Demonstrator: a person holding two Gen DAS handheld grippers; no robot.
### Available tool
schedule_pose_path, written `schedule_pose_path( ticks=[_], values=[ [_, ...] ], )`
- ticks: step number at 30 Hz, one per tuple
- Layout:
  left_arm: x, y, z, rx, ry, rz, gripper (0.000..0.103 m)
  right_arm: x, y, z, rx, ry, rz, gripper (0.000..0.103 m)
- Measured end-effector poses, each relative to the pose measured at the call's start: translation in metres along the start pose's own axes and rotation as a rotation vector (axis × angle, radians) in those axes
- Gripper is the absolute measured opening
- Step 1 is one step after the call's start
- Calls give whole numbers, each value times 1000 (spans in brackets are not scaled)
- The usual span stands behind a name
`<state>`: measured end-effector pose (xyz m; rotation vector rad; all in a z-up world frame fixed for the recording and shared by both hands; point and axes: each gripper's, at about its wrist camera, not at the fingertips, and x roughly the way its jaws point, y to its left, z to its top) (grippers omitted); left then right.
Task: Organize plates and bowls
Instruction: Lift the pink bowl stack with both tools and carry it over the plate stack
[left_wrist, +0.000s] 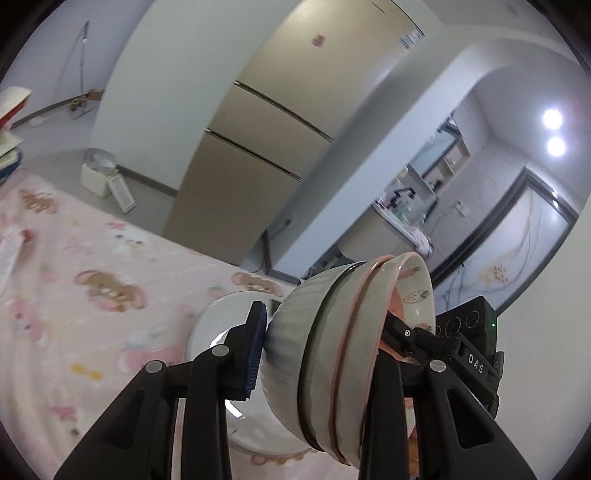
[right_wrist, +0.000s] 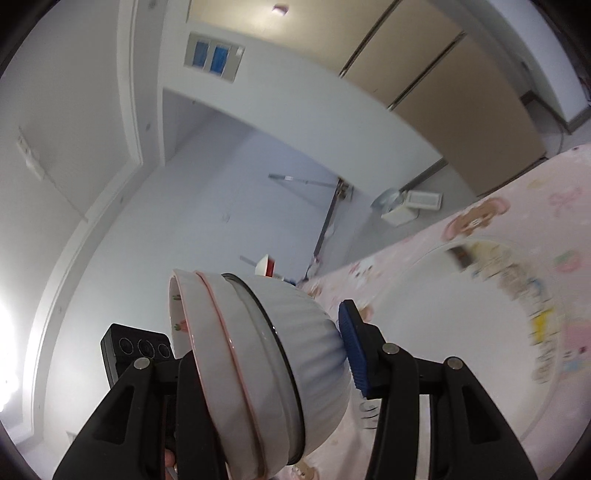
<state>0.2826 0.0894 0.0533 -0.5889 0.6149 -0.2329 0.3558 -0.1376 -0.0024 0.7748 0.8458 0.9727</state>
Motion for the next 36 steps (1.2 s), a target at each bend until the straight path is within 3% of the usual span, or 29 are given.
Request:
schedule_pose_path(
  ticks=[7, 25, 36],
  values=[
    [30, -11, 1, 40, 56, -12, 34, -13, -19, 10, 45, -42, -28, 45],
    [72, 35, -21, -19, 175, 26, 34, 4, -59, -5, 117, 43, -152, 45],
    [80, 50, -27, -96, 210, -2, 35, 9, -56, -7, 77, 48, -230, 45]
  ],
)
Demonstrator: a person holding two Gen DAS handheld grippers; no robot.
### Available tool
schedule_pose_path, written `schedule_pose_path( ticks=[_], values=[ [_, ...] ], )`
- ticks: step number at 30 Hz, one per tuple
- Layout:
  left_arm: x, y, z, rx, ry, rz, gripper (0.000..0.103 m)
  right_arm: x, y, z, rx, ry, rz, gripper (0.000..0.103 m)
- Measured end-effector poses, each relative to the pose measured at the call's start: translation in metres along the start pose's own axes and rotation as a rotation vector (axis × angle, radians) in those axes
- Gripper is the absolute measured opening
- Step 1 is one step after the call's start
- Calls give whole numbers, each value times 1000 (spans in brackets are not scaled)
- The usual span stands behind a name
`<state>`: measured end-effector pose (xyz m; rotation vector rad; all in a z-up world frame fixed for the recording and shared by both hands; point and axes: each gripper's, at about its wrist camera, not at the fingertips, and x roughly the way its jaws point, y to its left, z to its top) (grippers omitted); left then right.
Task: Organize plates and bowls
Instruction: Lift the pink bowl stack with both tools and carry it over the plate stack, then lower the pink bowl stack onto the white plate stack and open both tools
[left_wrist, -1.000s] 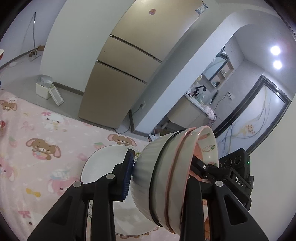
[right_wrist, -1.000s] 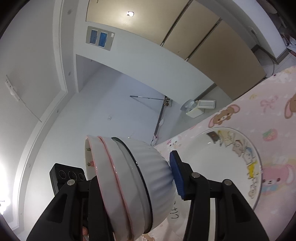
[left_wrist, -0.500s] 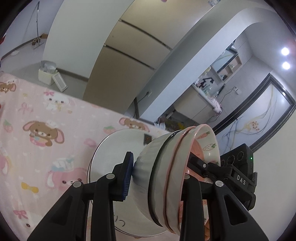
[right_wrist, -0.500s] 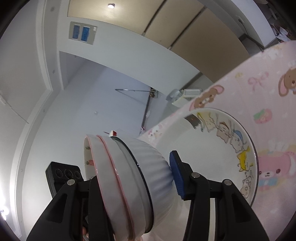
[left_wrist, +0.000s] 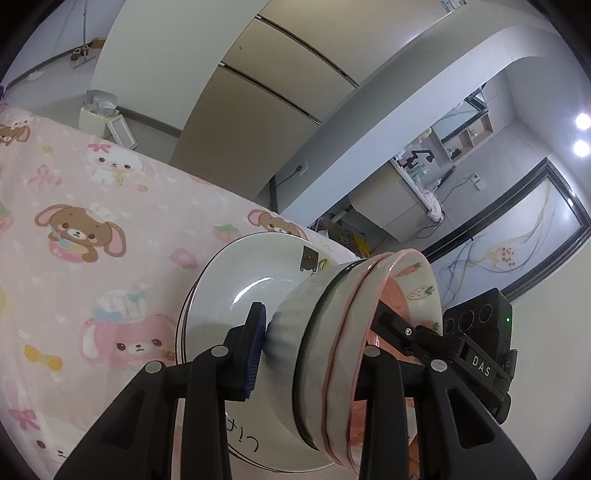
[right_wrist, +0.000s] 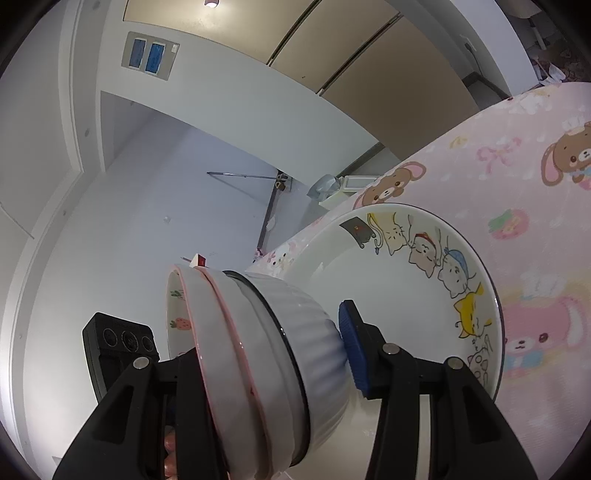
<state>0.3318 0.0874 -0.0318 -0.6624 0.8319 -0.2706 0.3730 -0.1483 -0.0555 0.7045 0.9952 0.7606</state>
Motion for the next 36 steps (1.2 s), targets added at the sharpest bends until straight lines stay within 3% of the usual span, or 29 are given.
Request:
schedule_pose_path(
  ticks=[8, 23, 29, 32, 36],
  values=[
    [10, 7, -1, -38, 22, -5, 35, 1, 10, -1, -78, 8, -108, 45],
    [21, 5, -4, -23, -19, 62, 35, -17, 18, 1, -138, -82, -98, 45],
    [19, -15, 0, 94, -63, 132, 35, -12, 33, -6, -256, -107, -211, 46],
    [16, -25, -1, 160, -98, 204, 35, -11, 31, -6, -247, -106, -201, 48],
    [14, -23, 0, 153, -114, 207, 38, -12, 22, -3, -188, -98, -159, 50]
  ],
)
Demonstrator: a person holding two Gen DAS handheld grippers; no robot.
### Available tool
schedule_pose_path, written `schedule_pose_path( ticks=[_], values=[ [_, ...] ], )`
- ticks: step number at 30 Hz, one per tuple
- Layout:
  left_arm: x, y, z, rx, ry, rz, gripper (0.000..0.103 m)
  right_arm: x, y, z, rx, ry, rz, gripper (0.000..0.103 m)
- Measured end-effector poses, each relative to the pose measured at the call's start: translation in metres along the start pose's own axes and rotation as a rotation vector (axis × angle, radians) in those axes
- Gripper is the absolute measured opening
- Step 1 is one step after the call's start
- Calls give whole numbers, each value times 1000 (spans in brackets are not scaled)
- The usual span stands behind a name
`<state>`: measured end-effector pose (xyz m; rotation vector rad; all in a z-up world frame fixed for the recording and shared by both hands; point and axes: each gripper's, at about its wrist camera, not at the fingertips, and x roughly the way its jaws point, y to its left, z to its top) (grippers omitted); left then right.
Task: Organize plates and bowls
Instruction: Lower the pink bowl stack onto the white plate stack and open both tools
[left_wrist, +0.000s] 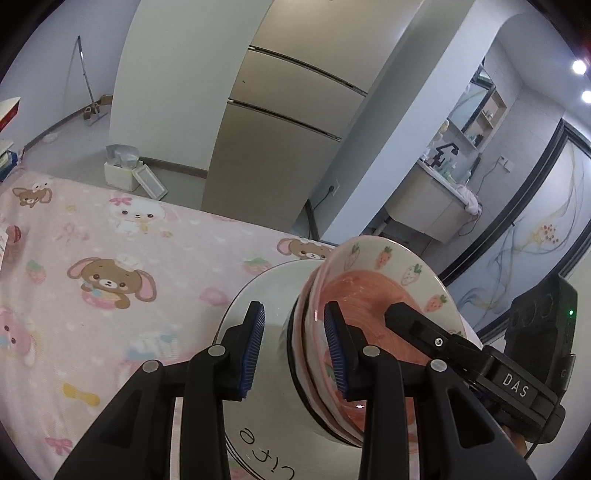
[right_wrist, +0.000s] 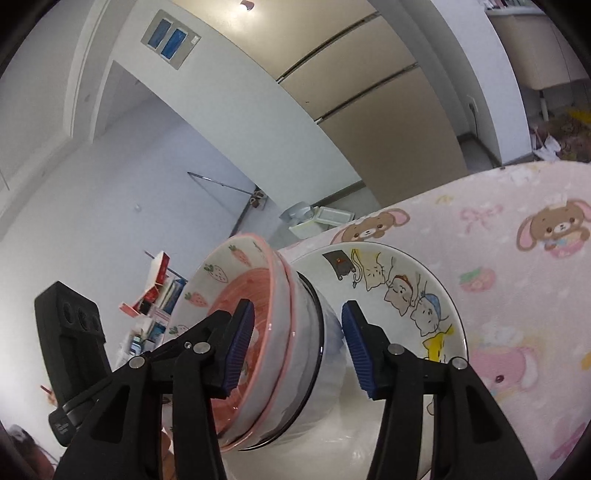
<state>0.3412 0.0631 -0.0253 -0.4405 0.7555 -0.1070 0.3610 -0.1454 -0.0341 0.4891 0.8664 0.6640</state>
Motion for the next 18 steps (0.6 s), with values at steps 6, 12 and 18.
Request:
schedule_pose_path(
  ticks=[6, 12, 18],
  values=[
    [-3, 21, 4, -60, -10, 3, 61, 2, 1, -1, 4, 1, 11, 55],
    [-11, 26, 7, -74, -39, -19, 72, 3, 13, 0, -35, 2, 31, 81],
    [-31, 9, 5, 35, -173, 56, 103, -4, 24, 2, -106, -29, -52, 103]
  ],
)
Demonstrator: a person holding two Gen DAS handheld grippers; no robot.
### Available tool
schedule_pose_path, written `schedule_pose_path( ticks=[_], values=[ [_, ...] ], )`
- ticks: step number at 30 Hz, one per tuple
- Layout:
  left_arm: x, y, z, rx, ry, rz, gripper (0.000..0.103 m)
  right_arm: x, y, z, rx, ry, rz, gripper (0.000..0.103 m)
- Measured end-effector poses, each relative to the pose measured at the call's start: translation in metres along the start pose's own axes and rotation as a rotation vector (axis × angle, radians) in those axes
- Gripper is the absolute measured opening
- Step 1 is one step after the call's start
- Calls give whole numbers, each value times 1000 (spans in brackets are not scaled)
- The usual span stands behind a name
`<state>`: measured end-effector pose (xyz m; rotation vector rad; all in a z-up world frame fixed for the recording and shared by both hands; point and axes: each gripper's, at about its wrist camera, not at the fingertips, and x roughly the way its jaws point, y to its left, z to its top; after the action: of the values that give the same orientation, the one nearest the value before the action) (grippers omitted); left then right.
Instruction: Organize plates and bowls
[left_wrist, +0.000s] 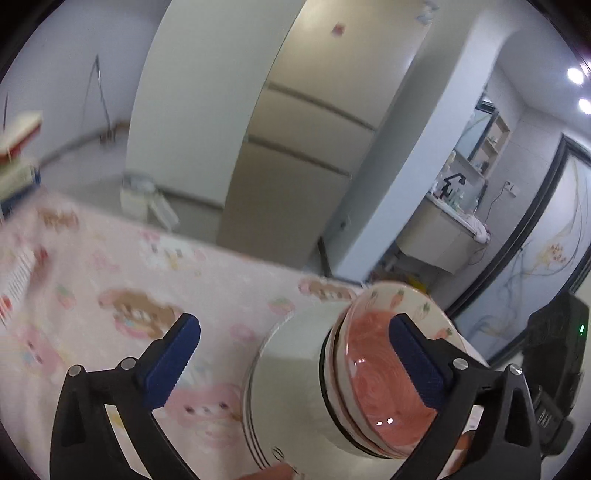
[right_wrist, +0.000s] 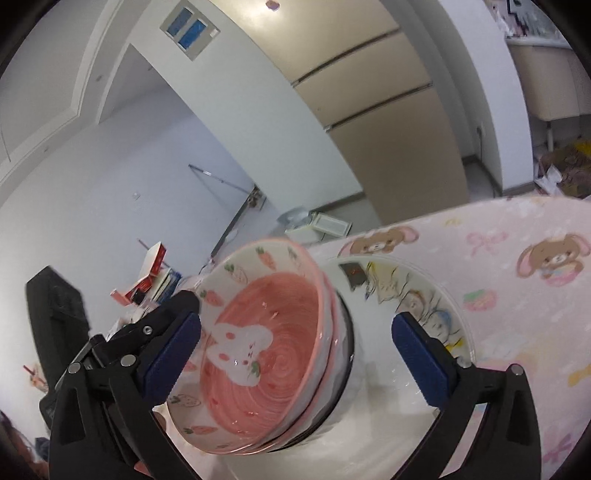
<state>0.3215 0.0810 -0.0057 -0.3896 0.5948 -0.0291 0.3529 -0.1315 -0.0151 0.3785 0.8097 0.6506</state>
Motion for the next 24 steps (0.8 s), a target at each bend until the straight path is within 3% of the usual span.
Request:
schedule_pose_path(
  ticks=[6, 12, 15, 18, 24],
  values=[
    [-14, -21, 1, 135, -45, 94, 103, -16, -4, 9, 20, -54, -37, 103],
    [-36, -26, 11, 139, -76, 88, 103, -34, 5, 18, -40, -118, -106, 103],
    [-56, -28, 19, 153, -144, 108, 103, -44, 21, 21, -116, -155, -134, 103],
    [-74, -28, 26, 172, -216, 114, 103, -55, 41, 25, -150, -184, -91, 103],
    [-114, -39, 39, 207, -277, 103, 103, -92, 102, 23, -331, -295, -145, 103]
  ],
)
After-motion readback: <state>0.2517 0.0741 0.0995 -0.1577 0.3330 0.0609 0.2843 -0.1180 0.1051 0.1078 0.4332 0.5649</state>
